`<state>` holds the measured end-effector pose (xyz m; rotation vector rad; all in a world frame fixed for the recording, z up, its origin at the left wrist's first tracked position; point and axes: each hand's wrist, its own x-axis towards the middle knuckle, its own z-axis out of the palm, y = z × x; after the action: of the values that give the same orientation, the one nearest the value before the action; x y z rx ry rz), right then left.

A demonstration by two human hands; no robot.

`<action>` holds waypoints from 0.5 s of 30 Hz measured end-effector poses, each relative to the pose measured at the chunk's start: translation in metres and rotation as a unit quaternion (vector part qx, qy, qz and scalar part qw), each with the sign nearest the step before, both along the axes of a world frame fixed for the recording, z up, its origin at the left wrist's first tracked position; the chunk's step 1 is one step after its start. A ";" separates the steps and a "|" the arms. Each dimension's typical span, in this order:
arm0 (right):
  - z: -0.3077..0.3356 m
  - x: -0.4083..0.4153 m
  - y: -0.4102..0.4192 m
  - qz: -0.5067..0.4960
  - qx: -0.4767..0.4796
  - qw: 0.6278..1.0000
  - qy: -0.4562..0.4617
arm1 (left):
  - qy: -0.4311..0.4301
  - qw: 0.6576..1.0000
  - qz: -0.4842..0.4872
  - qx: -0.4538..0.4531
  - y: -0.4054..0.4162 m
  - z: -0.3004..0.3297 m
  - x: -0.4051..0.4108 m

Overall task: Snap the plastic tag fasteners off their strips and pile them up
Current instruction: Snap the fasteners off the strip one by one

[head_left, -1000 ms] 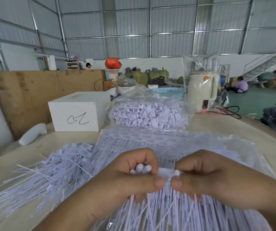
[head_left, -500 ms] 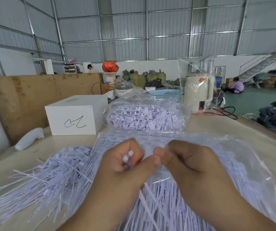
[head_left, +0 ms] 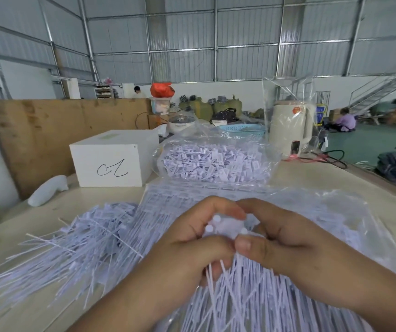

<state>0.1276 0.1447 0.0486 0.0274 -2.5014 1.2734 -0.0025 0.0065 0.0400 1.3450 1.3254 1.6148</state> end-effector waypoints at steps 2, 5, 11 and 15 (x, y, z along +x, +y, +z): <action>-0.002 0.000 0.000 0.020 -0.006 1.000 -0.001 | 0.006 1.000 -0.028 -0.006 0.000 0.000 -0.001; -0.006 -0.003 -0.001 -0.027 -0.012 1.000 0.000 | 0.056 0.996 -0.074 -0.011 -0.002 0.001 -0.004; 0.004 0.004 0.009 -0.038 0.027 0.999 0.004 | 0.092 0.993 -0.060 0.050 -0.004 0.005 -0.006; 0.008 0.004 0.007 -0.066 0.018 0.998 -0.018 | 0.039 0.994 0.033 0.091 -0.002 0.005 -0.010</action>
<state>0.1318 0.1522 0.0561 -0.1506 -2.5107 1.1860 -0.0127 0.0044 0.0448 1.5001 1.3057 1.7808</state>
